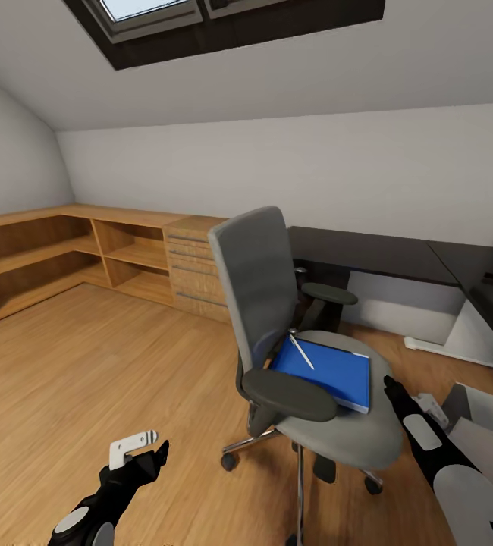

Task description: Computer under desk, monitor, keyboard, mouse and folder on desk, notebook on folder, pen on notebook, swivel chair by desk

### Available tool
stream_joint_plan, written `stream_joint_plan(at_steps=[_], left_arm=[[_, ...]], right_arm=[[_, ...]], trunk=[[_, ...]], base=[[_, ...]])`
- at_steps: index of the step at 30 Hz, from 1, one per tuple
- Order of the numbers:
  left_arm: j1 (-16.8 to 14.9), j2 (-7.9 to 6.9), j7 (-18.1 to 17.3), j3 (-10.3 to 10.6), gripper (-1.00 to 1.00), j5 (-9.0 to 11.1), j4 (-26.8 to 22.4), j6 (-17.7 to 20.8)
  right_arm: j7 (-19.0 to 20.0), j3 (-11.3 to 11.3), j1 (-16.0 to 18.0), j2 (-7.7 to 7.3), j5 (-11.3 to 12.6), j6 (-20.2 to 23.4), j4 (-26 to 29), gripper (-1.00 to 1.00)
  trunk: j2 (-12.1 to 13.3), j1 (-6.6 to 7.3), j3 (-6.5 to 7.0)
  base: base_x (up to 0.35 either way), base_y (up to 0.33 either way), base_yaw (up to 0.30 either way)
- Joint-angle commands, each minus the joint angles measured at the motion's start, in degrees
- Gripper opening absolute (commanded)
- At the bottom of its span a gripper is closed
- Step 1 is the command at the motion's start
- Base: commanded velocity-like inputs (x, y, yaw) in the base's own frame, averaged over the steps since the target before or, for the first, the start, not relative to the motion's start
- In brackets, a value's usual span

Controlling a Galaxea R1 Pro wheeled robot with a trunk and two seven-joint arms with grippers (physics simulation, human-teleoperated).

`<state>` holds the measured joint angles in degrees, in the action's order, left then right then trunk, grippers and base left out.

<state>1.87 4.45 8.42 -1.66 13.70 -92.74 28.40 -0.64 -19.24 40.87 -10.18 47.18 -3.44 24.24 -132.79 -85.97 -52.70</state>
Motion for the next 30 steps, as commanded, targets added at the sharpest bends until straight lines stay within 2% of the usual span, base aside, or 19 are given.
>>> stream_joint_plan(at_steps=[1,30], left_arm=[[0.0,0.03,0.4,0.0,1.0,0.6,-0.1,0.2],[0.0,0.03,0.4,0.1,1.0,0.6,-0.1,0.3]], right_arm=[[0.0,0.3,0.0,0.06,1.0,-0.2,0.0,1.0],[0.1,0.3,0.0,-0.01,0.9,-0.2,0.0,1.0]], trunk=[[0.0,0.0,-0.04],[0.0,0.0,-0.04]], base=[[0.0,0.0,0.235],[0.0,0.0,0.27]])
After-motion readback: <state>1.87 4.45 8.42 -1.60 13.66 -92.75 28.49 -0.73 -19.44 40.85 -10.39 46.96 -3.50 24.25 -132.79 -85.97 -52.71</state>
